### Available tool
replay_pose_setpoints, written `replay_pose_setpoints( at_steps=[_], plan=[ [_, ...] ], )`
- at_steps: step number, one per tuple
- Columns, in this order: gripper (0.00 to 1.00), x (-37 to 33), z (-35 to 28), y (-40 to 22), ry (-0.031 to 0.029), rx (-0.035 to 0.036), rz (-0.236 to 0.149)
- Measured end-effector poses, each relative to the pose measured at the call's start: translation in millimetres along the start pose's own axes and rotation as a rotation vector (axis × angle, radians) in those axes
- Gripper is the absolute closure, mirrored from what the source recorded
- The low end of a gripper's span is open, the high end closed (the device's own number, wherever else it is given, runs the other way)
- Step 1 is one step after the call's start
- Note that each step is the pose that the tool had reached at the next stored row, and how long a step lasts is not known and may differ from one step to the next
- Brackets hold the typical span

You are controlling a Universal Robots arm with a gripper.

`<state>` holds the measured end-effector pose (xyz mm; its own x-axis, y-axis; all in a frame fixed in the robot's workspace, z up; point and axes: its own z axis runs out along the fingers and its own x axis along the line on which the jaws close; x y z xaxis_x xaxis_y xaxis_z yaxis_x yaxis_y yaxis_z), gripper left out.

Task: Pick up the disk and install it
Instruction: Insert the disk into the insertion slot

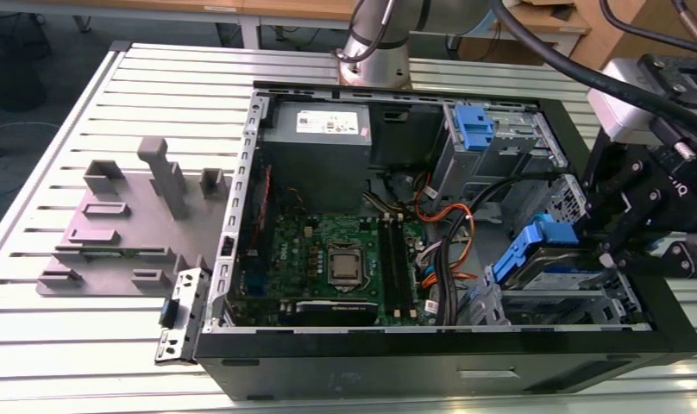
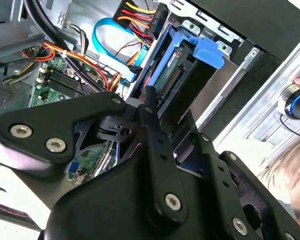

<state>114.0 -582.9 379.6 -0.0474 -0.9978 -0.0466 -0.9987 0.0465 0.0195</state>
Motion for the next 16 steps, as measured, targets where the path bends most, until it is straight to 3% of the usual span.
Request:
replay_pose_setpoints(
  at_steps=[16],
  plan=[
    [0.65, 0.2, 3.1, -0.1, -0.0002, 0.0000, 0.000]
  ],
)
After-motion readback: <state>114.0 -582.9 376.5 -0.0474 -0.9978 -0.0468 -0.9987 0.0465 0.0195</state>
